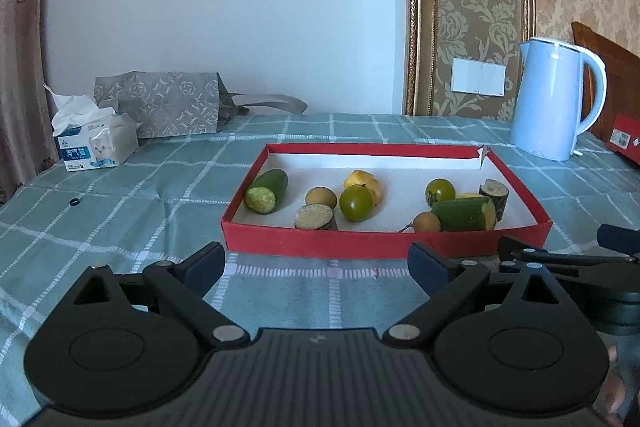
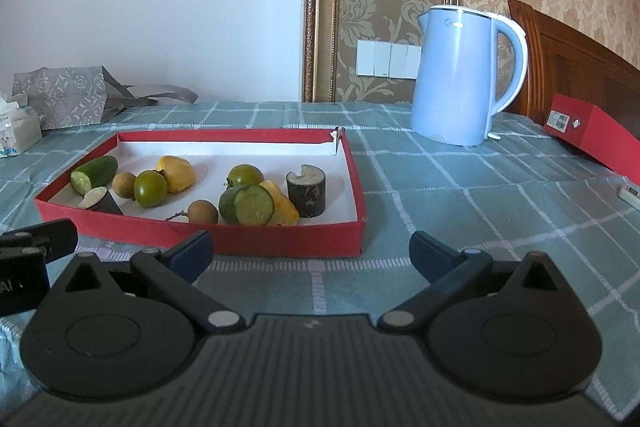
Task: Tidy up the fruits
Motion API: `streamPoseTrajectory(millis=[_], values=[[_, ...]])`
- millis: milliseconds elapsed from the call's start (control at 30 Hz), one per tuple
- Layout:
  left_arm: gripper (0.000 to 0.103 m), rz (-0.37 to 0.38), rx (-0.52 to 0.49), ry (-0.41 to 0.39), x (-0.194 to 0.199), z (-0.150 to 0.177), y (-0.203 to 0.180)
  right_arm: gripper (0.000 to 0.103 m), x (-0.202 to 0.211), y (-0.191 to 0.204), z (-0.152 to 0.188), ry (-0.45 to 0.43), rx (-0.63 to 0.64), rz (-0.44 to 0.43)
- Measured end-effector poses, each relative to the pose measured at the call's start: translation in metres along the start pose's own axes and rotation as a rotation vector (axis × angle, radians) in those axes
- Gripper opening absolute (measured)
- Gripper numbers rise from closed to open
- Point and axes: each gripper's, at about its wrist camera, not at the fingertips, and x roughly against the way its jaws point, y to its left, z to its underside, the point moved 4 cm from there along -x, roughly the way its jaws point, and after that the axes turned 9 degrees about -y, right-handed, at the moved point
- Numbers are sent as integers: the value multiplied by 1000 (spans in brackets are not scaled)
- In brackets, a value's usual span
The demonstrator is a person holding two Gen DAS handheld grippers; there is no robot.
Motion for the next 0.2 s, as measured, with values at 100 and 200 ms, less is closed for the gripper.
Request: streamPoseTrajectory(millis=[100,200], values=[[99,-13,-7,-19,1,-1,0,103,-1,0,0,4,3,-1],[99,-20,-25,-28,3,-1,-1,103,-1,1,1,5,1,-3]])
